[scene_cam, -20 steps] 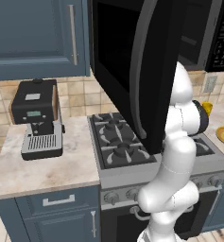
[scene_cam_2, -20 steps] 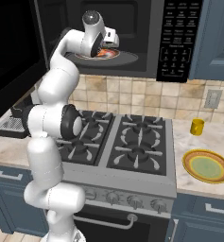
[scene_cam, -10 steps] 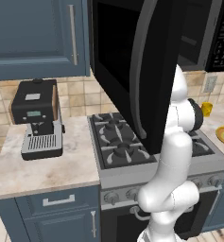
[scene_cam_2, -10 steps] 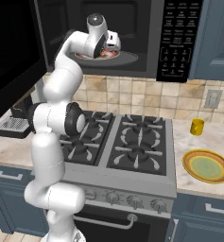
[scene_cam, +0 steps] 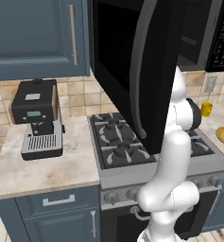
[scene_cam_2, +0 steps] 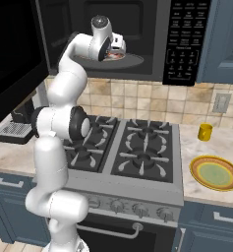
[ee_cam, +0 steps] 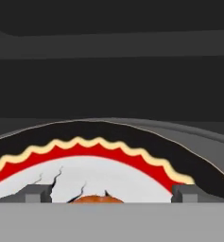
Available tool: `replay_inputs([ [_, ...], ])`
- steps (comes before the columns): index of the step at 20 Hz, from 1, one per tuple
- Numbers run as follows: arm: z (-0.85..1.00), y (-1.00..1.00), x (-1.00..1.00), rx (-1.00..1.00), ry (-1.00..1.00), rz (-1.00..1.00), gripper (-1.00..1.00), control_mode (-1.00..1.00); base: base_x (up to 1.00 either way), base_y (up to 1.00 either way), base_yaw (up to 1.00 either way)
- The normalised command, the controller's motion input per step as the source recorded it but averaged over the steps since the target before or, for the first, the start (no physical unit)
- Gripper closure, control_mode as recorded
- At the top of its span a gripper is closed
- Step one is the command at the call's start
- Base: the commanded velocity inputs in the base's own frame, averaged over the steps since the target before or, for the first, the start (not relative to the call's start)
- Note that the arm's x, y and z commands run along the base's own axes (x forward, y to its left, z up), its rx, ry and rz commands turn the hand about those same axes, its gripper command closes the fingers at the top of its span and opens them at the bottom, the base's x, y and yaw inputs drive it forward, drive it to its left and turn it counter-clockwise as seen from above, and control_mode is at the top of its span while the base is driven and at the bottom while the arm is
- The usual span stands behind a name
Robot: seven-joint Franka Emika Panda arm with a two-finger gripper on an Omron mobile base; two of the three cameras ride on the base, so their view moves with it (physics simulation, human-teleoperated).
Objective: Pick the shrimp from the microwave and place it on plate located on the counter.
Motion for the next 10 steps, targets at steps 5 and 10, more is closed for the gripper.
replay_inputs([
  [5,0.00,0.00,0.07,0.00,0.01,0.00,-1.00,-1.00,0.00,0.00,0.00],
  [10,-0.06,0.00,-0.03,0.00,0.00,0.00,-1.00,-1.00,0.00,0.00,0.00],
])
